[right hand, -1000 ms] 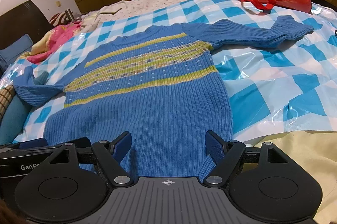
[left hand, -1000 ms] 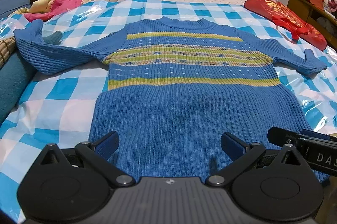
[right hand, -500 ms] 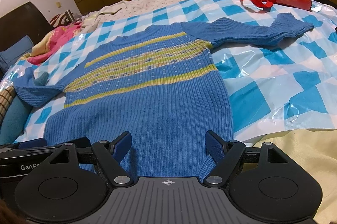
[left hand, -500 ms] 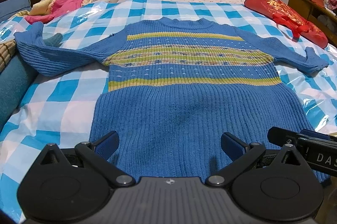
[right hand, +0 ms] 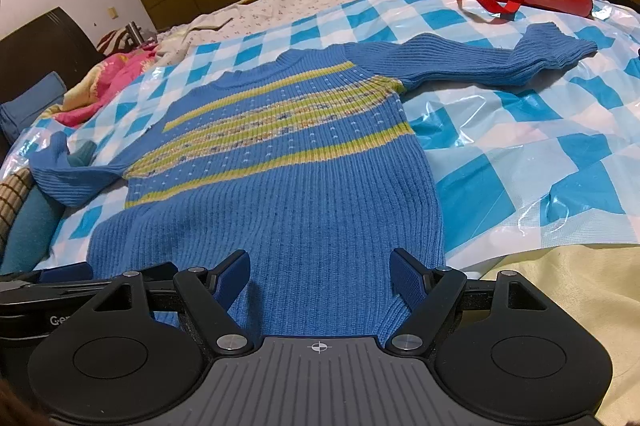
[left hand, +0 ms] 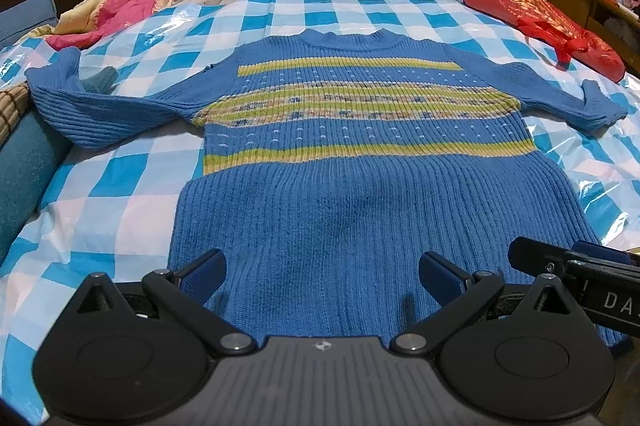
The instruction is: Fold small clothes
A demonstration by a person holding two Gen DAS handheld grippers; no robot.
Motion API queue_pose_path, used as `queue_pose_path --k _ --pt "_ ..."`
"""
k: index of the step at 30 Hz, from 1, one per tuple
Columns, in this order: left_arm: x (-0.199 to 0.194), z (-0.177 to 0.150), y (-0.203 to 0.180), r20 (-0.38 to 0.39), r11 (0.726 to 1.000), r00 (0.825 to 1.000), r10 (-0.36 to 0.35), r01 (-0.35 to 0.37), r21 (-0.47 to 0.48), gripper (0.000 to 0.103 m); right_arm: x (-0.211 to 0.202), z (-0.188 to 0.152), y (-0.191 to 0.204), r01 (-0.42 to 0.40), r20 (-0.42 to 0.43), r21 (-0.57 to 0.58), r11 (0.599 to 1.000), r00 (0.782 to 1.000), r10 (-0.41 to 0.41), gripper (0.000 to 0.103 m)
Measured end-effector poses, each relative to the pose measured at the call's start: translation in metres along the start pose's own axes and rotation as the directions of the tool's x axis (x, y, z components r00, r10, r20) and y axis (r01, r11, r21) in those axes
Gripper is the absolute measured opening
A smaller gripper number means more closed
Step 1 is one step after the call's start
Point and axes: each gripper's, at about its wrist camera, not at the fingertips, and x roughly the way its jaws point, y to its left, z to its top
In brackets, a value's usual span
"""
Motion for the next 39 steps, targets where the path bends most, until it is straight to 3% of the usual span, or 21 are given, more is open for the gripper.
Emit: queue_pose_path --k 32,39 --pt "-0.001 0.001 -0.001 0.029 1.000 1.000 0.012 -0.012 -0.003 0.103 0.001 -0.002 0.001 0.016 0.010 -0.014 1.000 1.000 -0.016 0.078" --pt "-0.003 0.013 -0.010 0.057 1.000 0.998 -0.017 0.015 0.021 0.103 -0.003 0.003 -0.003 0.005 0.025 0.011 1.000 1.000 -0.005 0.078"
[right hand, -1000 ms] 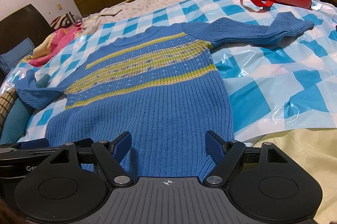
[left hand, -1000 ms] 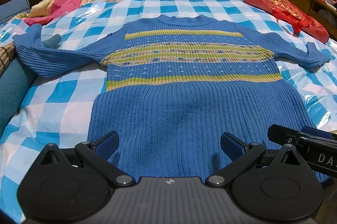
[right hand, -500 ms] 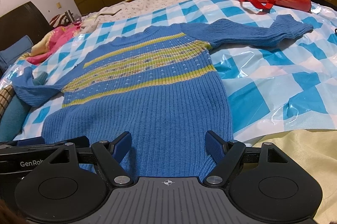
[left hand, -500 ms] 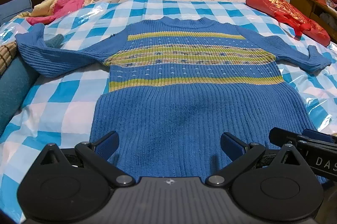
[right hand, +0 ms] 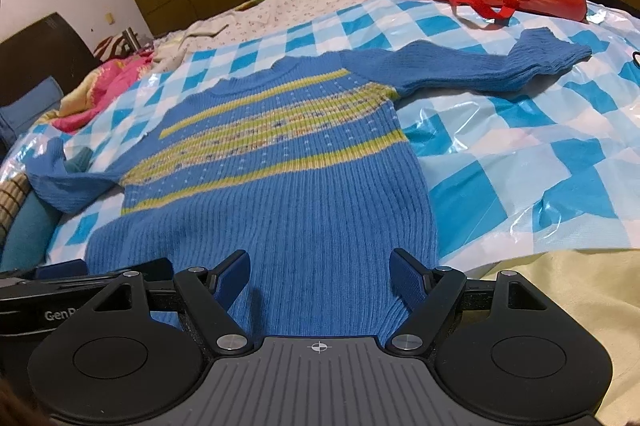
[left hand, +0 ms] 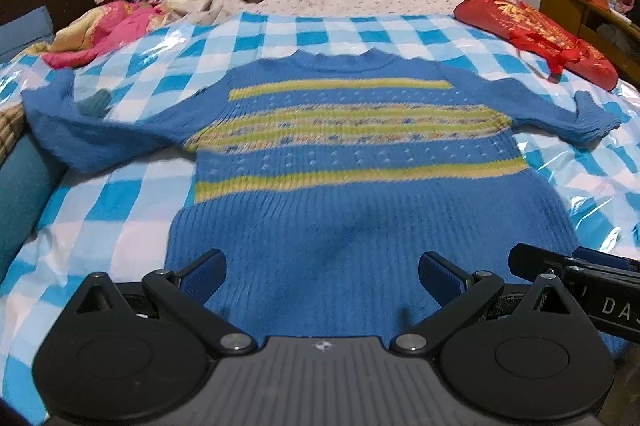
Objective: Fold small clothes
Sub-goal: 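Grasp the sweater sleeve cuff with the right gripper and lift it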
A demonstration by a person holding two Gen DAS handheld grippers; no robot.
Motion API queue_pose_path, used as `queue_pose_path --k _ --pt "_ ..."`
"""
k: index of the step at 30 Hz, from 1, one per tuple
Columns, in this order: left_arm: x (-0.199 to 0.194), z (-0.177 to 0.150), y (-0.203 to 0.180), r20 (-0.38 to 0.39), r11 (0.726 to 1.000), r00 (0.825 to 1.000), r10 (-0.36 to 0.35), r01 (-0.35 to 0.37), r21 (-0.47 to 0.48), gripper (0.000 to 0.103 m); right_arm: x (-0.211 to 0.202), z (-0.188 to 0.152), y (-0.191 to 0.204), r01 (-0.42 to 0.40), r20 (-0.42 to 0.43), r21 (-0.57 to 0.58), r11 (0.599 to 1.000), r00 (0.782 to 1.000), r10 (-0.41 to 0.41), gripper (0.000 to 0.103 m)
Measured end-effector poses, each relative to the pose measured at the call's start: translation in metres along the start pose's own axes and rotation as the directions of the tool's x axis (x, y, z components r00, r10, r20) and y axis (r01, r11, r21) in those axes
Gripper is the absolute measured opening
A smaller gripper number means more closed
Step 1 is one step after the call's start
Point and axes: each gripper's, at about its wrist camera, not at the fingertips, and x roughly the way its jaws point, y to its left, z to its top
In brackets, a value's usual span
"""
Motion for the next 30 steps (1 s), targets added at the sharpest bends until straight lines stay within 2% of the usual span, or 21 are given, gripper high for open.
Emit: queue_pose_path --k 11,16,21,27,30 --pt "0.014 0.045 -0.041 0.050 0.995 0.994 -0.092 0.090 0.042 0.103 -0.004 0.037 -0.034 0.005 0.044 0.108 0.994 0.999 -0.010 0.078" --pt "0.027 0.069 -0.076 0.071 0.985 0.986 -0.153 0.146 0.089 0.103 -0.004 0.060 -0.065 0.036 0.078 0.162 0.986 0.996 -0.049 0.078" --pt "0.044 0.091 -0.109 0.075 0.974 0.977 -0.200 0.189 0.128 0.103 0.001 0.082 -0.099 0.102 0.100 0.209 0.973 0.987 -0.125 0.078" --pt "0.066 0.103 -0.125 0.059 0.974 0.978 -0.198 0.189 0.127 0.103 0.013 0.094 -0.120 0.152 0.086 0.213 0.965 0.981 -0.173 0.078" --pt "0.072 0.104 -0.127 0.048 0.974 0.979 -0.196 0.189 0.126 0.103 0.019 0.096 -0.127 0.148 0.075 0.220 0.964 0.983 -0.168 0.078"
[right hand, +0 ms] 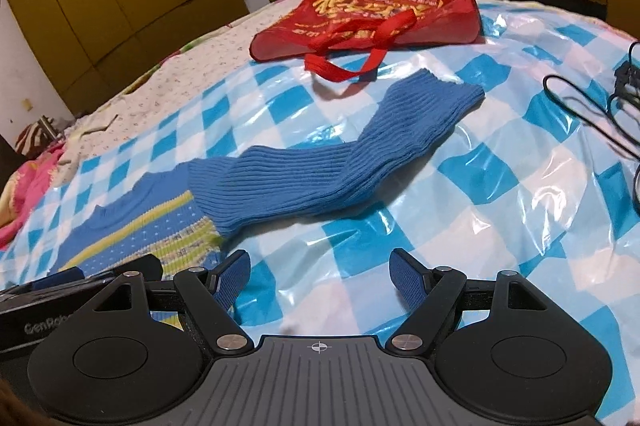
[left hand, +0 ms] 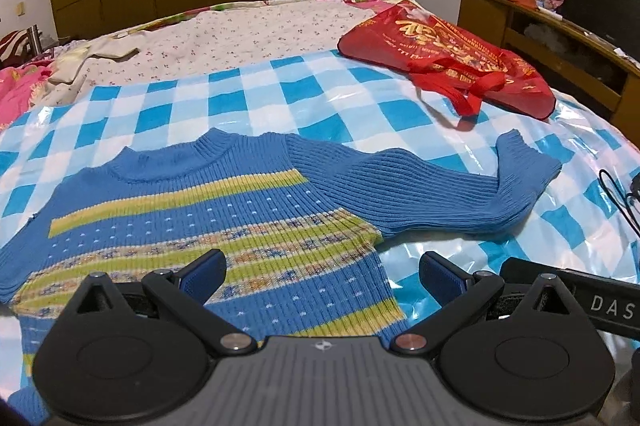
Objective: Fold small clothes
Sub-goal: 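Grasp the sweater sleeve cuff with the right gripper and lift it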
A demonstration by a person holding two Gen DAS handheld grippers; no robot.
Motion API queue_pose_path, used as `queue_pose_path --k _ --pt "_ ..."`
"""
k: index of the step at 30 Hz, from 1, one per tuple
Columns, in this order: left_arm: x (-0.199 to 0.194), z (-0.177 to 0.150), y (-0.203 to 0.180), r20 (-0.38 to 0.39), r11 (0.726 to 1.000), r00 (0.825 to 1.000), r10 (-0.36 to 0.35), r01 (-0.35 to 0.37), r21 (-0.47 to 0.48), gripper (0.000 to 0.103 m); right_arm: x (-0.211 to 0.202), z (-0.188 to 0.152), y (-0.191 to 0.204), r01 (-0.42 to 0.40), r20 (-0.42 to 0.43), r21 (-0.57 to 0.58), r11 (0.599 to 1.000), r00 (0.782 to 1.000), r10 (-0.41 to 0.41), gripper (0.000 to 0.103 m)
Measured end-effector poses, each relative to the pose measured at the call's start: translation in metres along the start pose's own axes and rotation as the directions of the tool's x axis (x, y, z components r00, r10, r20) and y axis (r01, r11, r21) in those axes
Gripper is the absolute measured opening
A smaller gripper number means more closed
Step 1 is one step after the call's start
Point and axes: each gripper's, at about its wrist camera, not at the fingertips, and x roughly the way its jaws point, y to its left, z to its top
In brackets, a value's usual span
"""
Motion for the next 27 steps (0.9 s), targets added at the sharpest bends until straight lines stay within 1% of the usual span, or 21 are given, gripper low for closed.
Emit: queue_pose_path --k 4,7,11,13,17,20,22,24,25,26,27 --pt "0.008 0.002 -0.005 -0.011 1.000 1.000 -0.007 0.007 0.001 0.103 0.005 0.005 -0.003 0.006 0.005 -0.010 1.000 1.000 -0.006 0.078" --pt "0.013 0.006 -0.011 -0.011 1.000 1.000 -0.018 0.018 -0.002 0.103 0.006 0.019 -0.015 0.033 0.041 0.013 0.999 0.999 -0.033 0.078" --pt "0.021 0.009 -0.022 -0.014 0.999 0.999 -0.038 0.039 0.011 0.103 0.019 0.047 -0.049 0.096 0.072 0.126 0.987 0.992 -0.106 0.078" --pt "0.026 0.009 -0.027 -0.021 0.999 0.999 -0.049 0.050 0.017 0.103 0.030 0.061 -0.069 0.104 0.073 0.203 0.974 0.990 -0.121 0.078" --pt "0.031 0.008 -0.032 -0.023 0.998 0.998 -0.057 0.057 0.023 0.103 0.059 0.080 -0.099 0.067 0.061 0.328 0.942 0.994 -0.092 0.078" --pt "0.033 0.008 -0.032 -0.023 0.998 0.998 -0.059 0.059 0.022 0.103 0.079 0.086 -0.113 0.075 0.043 0.401 0.913 0.994 -0.100 0.078" --pt "0.035 0.008 -0.031 -0.029 0.998 0.997 -0.066 0.067 0.015 0.103 0.088 0.087 -0.119 0.061 0.053 0.433 0.899 0.994 -0.093 0.078" --pt "0.037 0.007 -0.031 -0.033 0.997 0.997 -0.074 0.074 0.009 0.103 0.091 0.088 -0.121 0.052 0.072 0.445 0.894 0.993 -0.093 0.078" --pt "0.037 0.007 -0.031 -0.034 0.997 0.997 -0.076 0.076 0.008 0.103 0.093 0.089 -0.122 0.043 0.080 0.451 0.892 0.993 -0.088 0.075" --pt "0.036 0.006 -0.030 -0.034 0.997 0.996 -0.077 0.077 0.008 0.103 0.095 0.090 -0.124 0.039 0.085 0.459 0.888 0.993 -0.087 0.063" --pt "0.036 0.006 -0.030 -0.033 0.997 0.996 -0.078 0.078 0.007 0.103 0.097 0.091 -0.126 0.044 0.086 0.467 0.883 0.992 -0.095 0.054"
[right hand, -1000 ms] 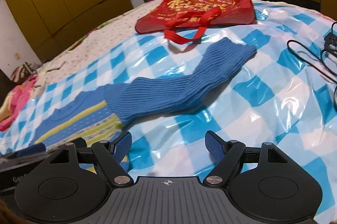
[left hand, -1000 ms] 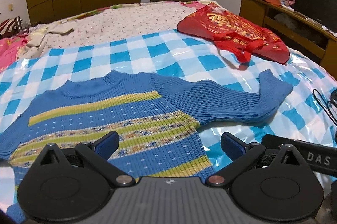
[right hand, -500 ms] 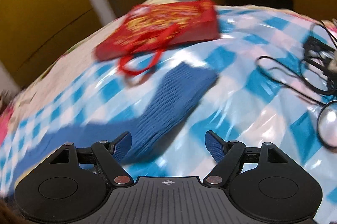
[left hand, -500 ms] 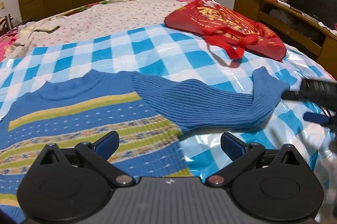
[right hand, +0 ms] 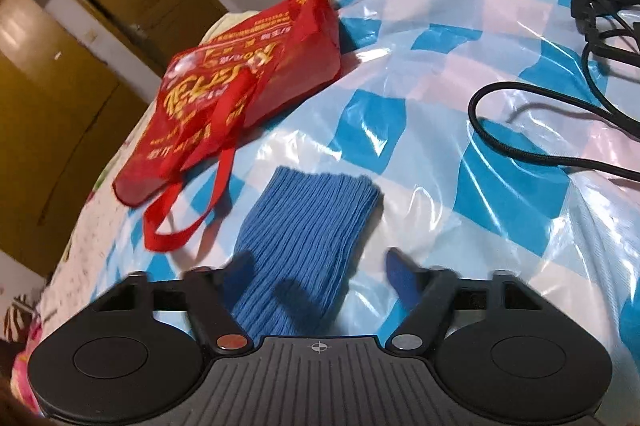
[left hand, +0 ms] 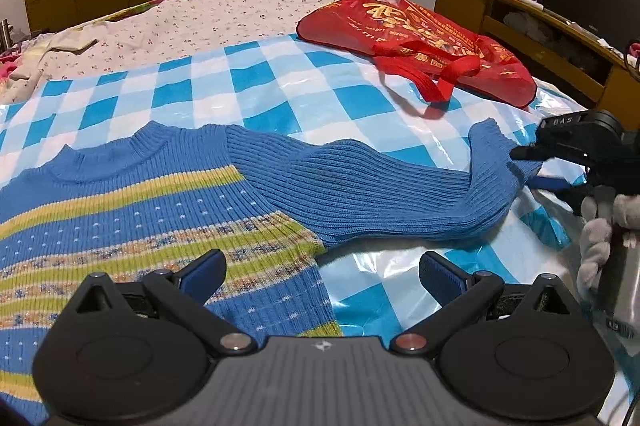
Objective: Fold small clothes
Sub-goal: 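Grasp the sweater sleeve cuff with the right gripper and lift it, then carry the sleeve across the sweater body with the right gripper and release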
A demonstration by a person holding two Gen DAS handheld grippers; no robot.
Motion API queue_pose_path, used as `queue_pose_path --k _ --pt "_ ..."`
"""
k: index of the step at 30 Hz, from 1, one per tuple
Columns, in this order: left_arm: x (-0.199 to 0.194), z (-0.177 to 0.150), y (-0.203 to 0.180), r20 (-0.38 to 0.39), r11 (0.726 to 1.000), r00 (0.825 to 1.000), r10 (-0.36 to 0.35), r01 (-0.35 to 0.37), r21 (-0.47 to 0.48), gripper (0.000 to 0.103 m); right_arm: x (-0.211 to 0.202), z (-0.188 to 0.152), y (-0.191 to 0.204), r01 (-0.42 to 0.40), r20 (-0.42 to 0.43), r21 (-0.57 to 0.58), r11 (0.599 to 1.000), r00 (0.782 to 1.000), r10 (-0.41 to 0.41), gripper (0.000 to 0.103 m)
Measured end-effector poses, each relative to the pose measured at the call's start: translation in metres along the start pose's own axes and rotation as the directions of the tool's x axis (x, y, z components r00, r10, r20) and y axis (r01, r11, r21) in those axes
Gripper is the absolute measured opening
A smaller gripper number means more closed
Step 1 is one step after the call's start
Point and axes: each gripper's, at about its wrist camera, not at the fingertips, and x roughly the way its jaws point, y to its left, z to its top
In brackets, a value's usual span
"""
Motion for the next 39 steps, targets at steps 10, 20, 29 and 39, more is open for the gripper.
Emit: queue_pose_path --k 10,20,29,39 --pt "-0.019 -0.010 0.030 0.023 0.999 1.000 0.002 -0.001 -0.042 0.103 -0.010 0.013 0.004 -0.162 0.000 0.114 0.980 0.987 0.164 0.008" --pt "-0.065 -0.034 0.108 0.081 0.987 0.994 0.077 -0.065 -0.148 0.103 -0.066 -0.035 0.172 -0.489 -0.104 -0.240 0.838 0.872 0.479 0.007" --pt "-0.079 -0.077 0.181 0.032 0.950 0.983 0.179 -0.164 -0.265 0.103 -0.052 -0.210 0.300 -0.669 -0.523 -0.529 0.523 0.741 0.421 0.010" --pt "-0.085 -0.089 0.217 0.052 0.930 0.985 0.166 -0.138 -0.342 0.103 -0.040 -0.259 0.285 -0.586 -0.559 -0.665 0.462 0.801 0.212 0.018"
